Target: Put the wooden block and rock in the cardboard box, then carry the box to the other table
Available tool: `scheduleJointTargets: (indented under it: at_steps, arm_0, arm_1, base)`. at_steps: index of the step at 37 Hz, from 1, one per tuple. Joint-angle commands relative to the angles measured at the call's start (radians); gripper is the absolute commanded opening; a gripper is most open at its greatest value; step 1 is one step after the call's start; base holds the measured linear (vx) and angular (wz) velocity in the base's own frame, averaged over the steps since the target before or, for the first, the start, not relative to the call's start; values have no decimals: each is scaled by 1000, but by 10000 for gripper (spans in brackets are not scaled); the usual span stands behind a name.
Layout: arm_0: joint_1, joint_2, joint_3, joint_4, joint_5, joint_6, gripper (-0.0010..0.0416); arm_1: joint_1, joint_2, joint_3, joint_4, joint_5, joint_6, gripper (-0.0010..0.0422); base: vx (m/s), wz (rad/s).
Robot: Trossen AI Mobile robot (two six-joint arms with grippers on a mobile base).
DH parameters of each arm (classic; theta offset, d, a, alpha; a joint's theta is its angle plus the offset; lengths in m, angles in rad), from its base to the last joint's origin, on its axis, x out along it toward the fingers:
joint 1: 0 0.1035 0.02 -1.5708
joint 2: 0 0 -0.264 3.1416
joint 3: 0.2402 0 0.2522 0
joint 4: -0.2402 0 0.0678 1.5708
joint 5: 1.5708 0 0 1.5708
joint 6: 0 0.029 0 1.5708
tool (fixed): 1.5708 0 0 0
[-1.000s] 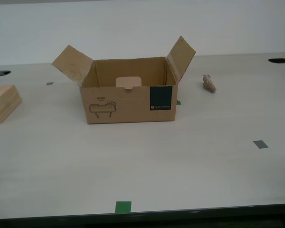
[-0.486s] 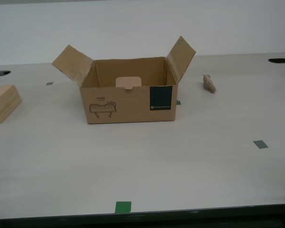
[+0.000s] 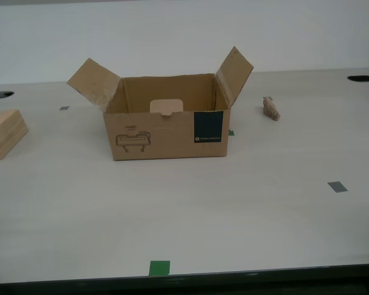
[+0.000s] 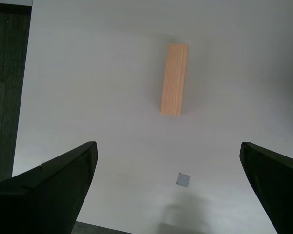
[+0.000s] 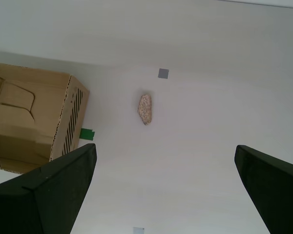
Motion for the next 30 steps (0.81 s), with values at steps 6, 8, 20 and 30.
scheduleJointTargets:
  at_steps: [6, 8, 20, 30]
  arm_0:
    - [2, 19, 1, 2, -2, 10, 396]
    - [2, 34, 1, 2, -2, 10, 396]
    - [8, 66, 1, 46, -3, 11, 396]
    - [8, 66, 1, 41, -3, 13, 388]
  arm_1:
    - [-1, 0, 0, -8, -1, -2, 400]
    - [-1, 0, -4, -10, 7, -1, 400]
    - [-1, 0, -132, 33, 32, 1, 400]
    - [-2, 0, -269, 169, 32, 23, 400]
  base:
    - [0, 0]
    - [0, 0]
    - [0, 0]
    - [0, 0]
